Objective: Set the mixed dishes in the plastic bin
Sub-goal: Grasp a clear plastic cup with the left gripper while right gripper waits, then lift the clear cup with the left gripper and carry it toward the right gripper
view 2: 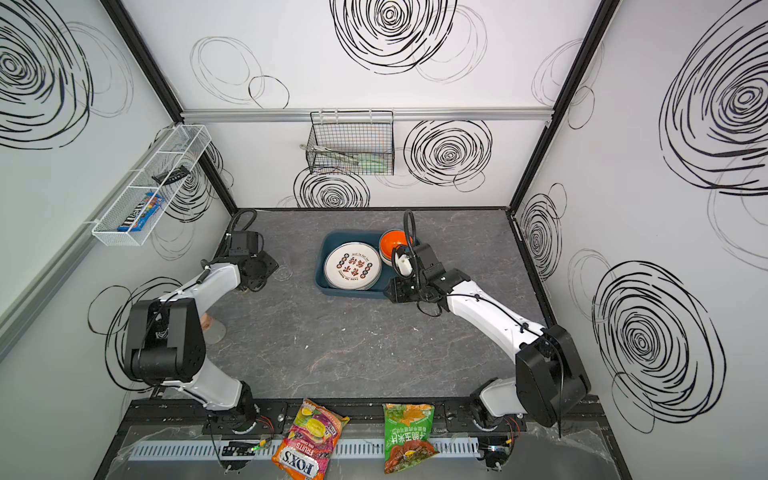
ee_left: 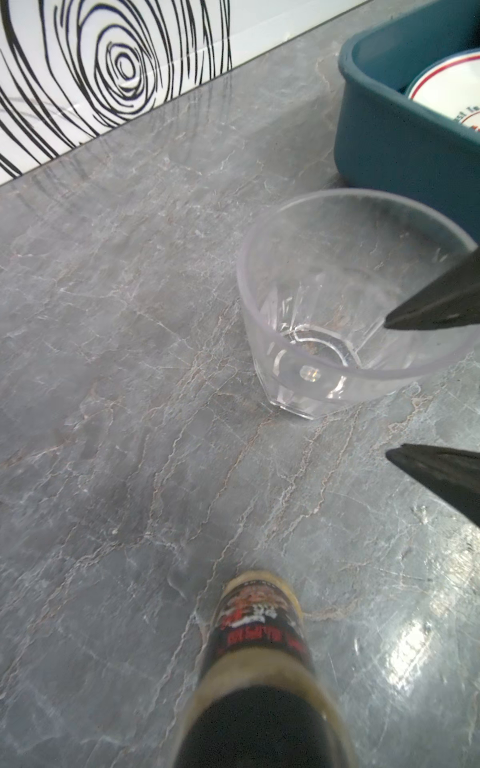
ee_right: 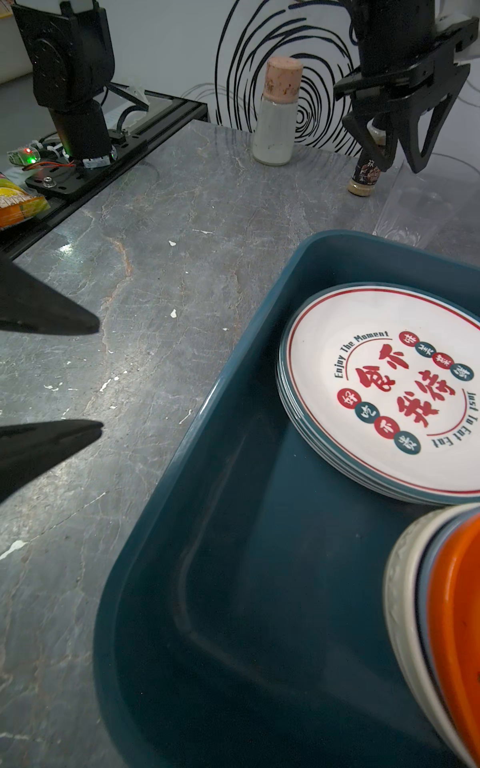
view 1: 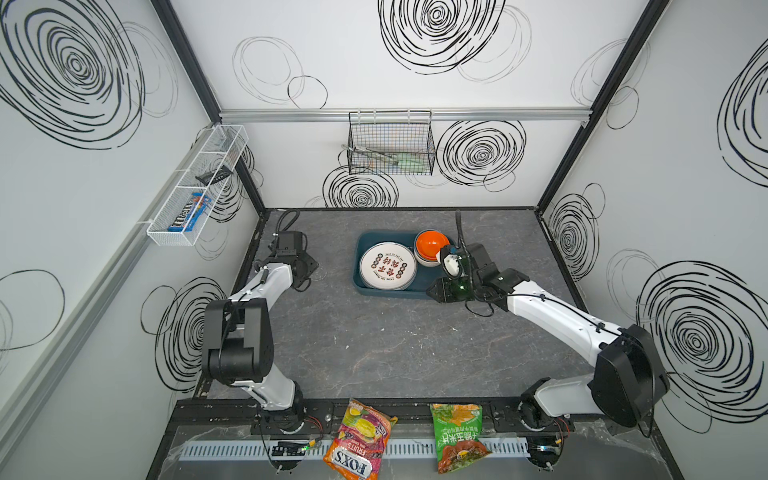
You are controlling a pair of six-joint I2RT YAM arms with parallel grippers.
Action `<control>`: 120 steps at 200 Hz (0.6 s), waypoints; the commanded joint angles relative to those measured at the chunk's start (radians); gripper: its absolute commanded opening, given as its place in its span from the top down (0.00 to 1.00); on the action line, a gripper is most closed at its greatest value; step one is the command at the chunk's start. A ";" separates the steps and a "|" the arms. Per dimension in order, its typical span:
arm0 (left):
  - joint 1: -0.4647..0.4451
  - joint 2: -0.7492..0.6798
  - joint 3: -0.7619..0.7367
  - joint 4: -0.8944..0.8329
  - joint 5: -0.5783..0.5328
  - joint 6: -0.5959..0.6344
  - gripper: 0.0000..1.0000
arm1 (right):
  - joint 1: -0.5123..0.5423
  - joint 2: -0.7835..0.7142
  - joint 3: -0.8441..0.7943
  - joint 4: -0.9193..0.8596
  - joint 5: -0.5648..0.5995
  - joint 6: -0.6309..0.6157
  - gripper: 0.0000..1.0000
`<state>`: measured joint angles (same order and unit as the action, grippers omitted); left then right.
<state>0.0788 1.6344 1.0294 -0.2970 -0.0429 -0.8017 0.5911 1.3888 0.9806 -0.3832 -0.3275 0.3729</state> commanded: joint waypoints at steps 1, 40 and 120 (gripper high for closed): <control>0.008 0.020 0.029 0.032 -0.003 -0.005 0.54 | 0.006 -0.017 0.000 0.003 0.010 0.000 0.62; 0.007 0.030 0.017 0.039 0.024 -0.003 0.70 | 0.006 -0.010 0.004 0.001 0.016 0.002 0.62; 0.014 -0.046 -0.021 0.043 0.105 0.033 0.94 | 0.006 0.003 0.024 -0.005 0.022 0.012 0.62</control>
<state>0.0818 1.6470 1.0233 -0.2852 0.0231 -0.7853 0.5911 1.3888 0.9806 -0.3840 -0.3130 0.3767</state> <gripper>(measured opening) 0.094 0.386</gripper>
